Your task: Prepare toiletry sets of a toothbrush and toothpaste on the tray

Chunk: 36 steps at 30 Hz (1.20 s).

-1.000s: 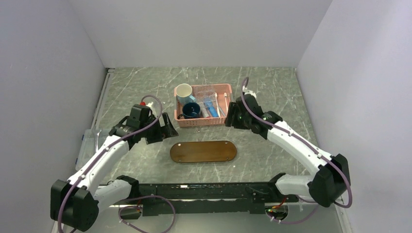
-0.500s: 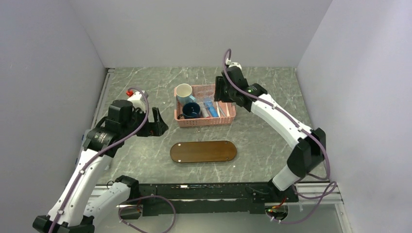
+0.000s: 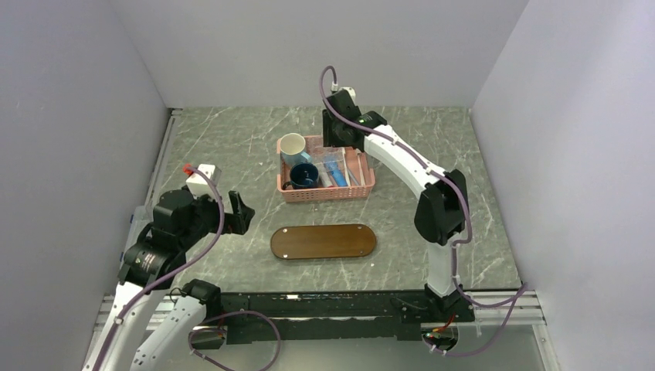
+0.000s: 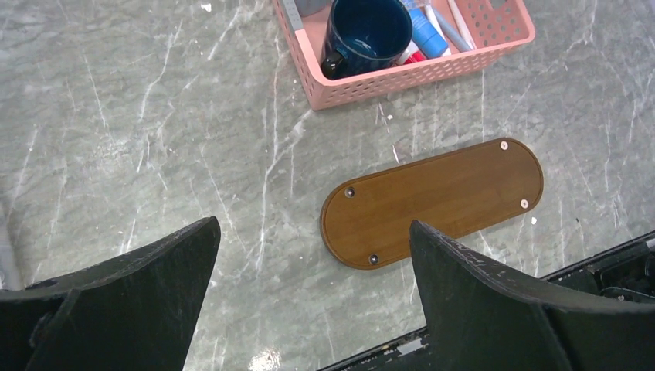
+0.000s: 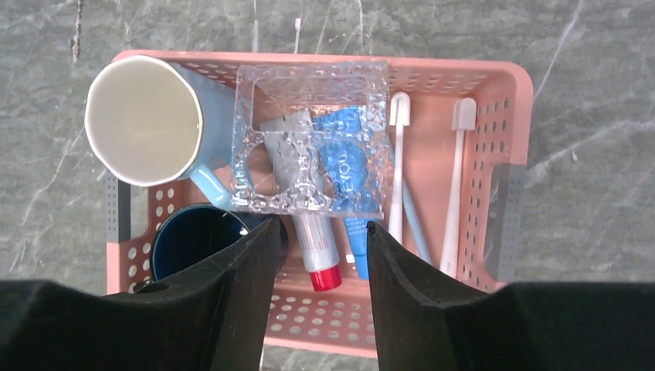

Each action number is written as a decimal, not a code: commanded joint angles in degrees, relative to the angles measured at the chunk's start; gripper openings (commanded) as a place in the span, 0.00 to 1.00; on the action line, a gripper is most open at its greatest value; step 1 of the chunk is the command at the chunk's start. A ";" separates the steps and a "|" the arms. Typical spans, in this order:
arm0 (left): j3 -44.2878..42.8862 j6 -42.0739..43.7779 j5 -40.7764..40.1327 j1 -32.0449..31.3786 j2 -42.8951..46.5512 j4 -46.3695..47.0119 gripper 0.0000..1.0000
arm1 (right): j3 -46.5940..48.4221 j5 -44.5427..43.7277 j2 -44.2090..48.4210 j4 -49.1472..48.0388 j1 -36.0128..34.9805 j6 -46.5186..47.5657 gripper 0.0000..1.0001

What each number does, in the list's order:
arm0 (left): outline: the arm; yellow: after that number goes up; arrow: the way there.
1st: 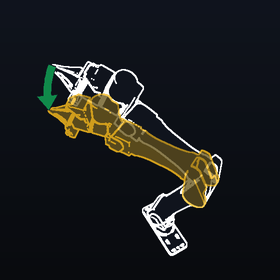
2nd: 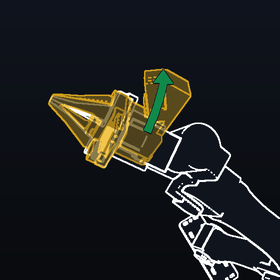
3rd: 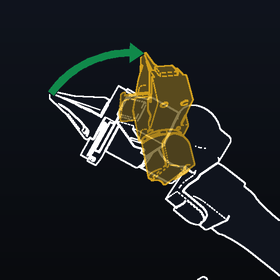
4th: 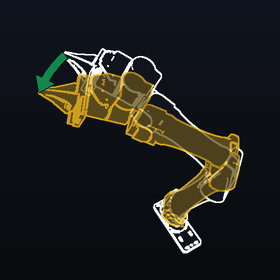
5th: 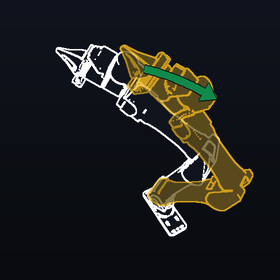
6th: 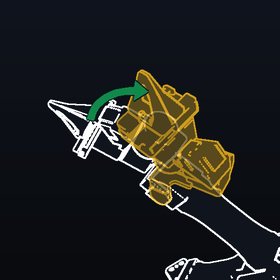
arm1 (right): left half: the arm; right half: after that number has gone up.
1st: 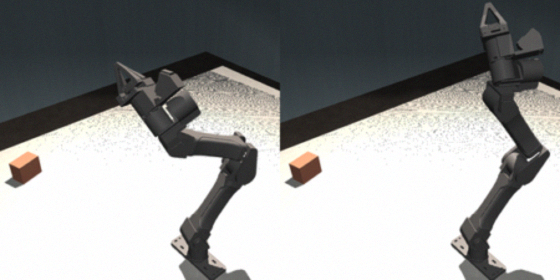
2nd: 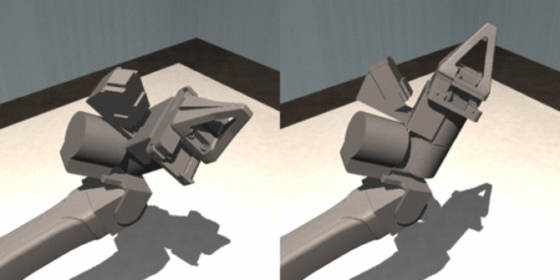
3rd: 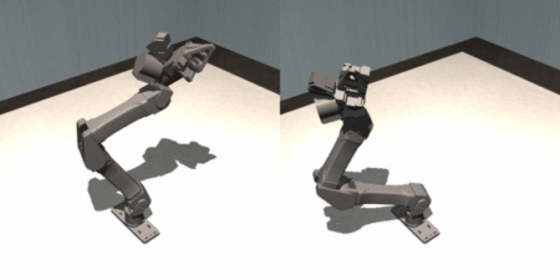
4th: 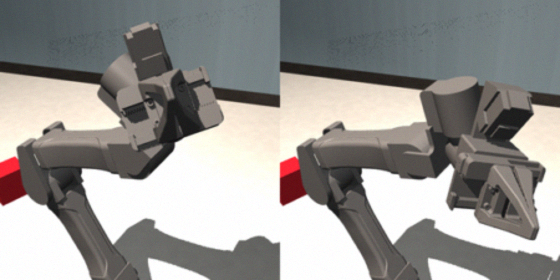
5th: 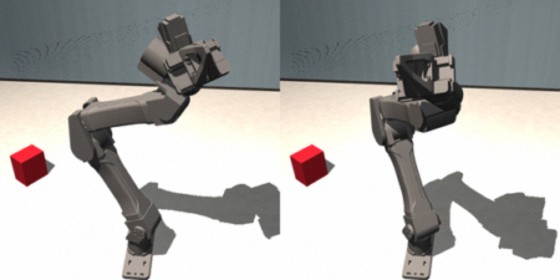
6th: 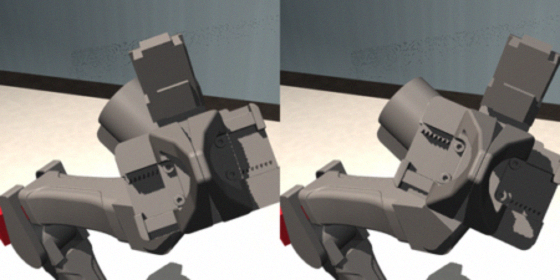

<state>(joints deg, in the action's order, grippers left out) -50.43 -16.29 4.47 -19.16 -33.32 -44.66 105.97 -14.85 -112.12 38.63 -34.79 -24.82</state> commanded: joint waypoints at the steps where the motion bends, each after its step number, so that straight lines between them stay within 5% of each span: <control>1: 1.95 1.30 -1.98 0.09 2.92 5.86 0.99 | 6.84 -2.19 -2.82 2.11 -0.37 1.12 0.48; 36: 2.97 1.25 -1.17 0.11 4.07 4.93 0.99 | 17.75 -1.83 -18.83 5.58 -1.34 -1.20 0.44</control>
<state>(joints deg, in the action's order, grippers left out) -47.57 -15.73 3.16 -19.16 -29.58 -42.13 120.95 -15.16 -130.65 43.48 -35.79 -25.52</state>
